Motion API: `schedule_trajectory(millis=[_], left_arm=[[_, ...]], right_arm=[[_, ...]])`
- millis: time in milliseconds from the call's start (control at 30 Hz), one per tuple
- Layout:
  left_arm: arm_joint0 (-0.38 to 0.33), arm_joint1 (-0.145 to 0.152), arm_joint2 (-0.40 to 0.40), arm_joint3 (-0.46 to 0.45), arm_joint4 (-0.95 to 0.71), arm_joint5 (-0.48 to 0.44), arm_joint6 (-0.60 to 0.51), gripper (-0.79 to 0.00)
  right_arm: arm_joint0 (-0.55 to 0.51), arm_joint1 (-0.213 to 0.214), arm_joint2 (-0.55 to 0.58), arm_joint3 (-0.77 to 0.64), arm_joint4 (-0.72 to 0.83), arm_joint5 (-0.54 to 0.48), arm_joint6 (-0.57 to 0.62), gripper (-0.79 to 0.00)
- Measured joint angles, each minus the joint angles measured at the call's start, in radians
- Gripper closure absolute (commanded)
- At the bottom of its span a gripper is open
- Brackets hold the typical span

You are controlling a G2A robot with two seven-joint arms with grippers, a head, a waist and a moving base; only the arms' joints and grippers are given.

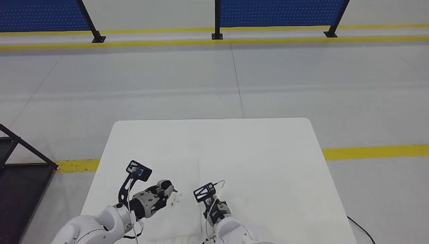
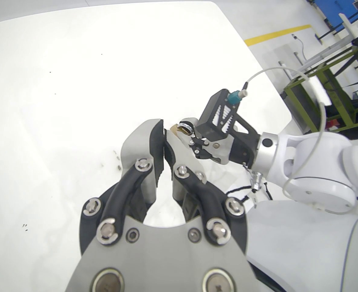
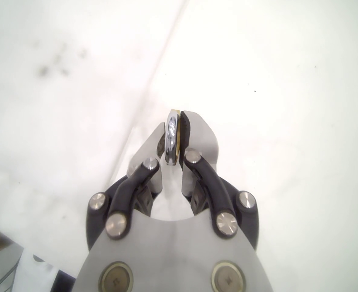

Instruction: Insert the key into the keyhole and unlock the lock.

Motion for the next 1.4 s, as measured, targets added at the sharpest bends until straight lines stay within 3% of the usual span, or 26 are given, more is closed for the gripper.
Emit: schedule_trajectory(millis=[100,200,300,433,633,767,900,1400], left_arm=[[0.000,0.000,0.000,0.000,0.000,0.000,0.000,0.000],[-0.003,0.000,0.000,0.003,-0.004,0.004,0.006,0.000],[-0.020,-0.002,0.002,0.030,-0.061,0.004,0.057,0.000],[-0.039,-0.001,-0.005,0.080,-0.222,-0.058,0.074,0.000],[-0.065,0.003,0.005,0.149,-0.506,-0.143,0.034,0.000],[-0.092,0.005,0.016,0.199,-0.665,-0.172,0.002,0.000],[-0.102,0.005,0.033,0.235,-0.769,-0.198,0.013,0.000],[-0.102,0.005,0.033,0.236,-0.771,-0.198,0.014,0.000]], right_arm=[[-0.019,0.009,0.019,-0.034,0.036,0.008,-0.061,0.000],[-0.071,0.025,0.076,-0.091,0.130,-0.028,-0.206,0.000],[-0.153,0.045,0.158,-0.147,0.269,-0.129,-0.408,0.000],[-0.261,0.073,0.266,-0.129,0.448,-0.419,-0.705,0.000],[-0.283,0.091,0.334,-0.057,0.542,-0.835,-0.975,0.000],[-0.259,0.086,0.323,0.001,0.533,-0.988,-1.098,0.000],[-0.248,0.082,0.315,0.014,0.532,-1.012,-1.122,0.000],[-0.248,0.082,0.316,0.013,0.532,-1.010,-1.121,0.000]])
